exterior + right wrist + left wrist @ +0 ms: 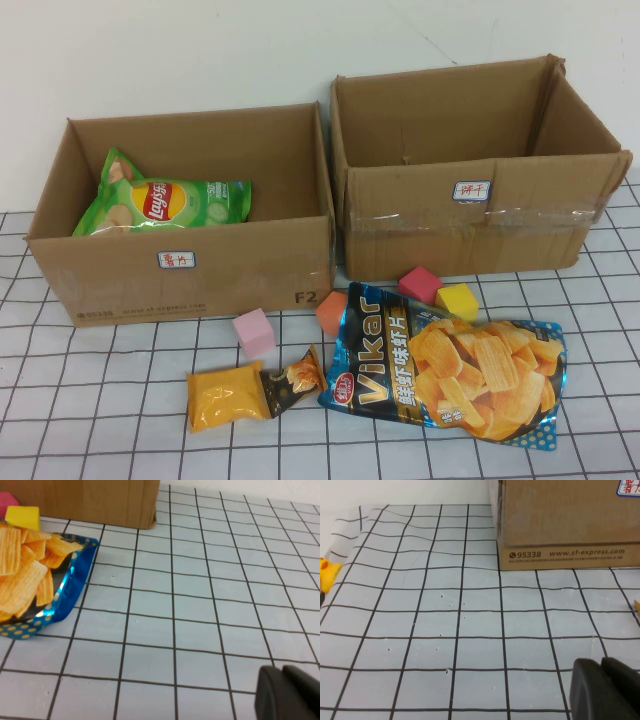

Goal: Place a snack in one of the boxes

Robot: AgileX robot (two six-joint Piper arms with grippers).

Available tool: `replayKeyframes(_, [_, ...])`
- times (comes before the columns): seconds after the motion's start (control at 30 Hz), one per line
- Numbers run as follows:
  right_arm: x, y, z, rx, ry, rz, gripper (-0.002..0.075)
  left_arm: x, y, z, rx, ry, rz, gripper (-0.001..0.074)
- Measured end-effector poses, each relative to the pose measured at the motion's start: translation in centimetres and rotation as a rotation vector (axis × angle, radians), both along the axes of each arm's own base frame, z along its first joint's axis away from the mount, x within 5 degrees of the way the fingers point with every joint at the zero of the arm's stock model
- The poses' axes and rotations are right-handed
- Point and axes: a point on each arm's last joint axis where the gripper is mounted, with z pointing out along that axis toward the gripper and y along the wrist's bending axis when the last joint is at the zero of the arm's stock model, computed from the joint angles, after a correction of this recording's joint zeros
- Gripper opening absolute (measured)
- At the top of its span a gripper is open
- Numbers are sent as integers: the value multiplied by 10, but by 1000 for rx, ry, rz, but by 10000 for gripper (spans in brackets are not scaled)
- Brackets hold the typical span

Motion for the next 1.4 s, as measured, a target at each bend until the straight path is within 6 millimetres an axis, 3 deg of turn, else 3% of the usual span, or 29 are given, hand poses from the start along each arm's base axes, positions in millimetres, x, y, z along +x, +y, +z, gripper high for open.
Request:
replayKeyframes(1.23, [0,0,0,0,0,0,-1,0,0,0,4,-5,0,5])
replayKeyframes(1.4, [4,0,10,0,-129,4,-1,4,0,12,-7,-162,1,5])
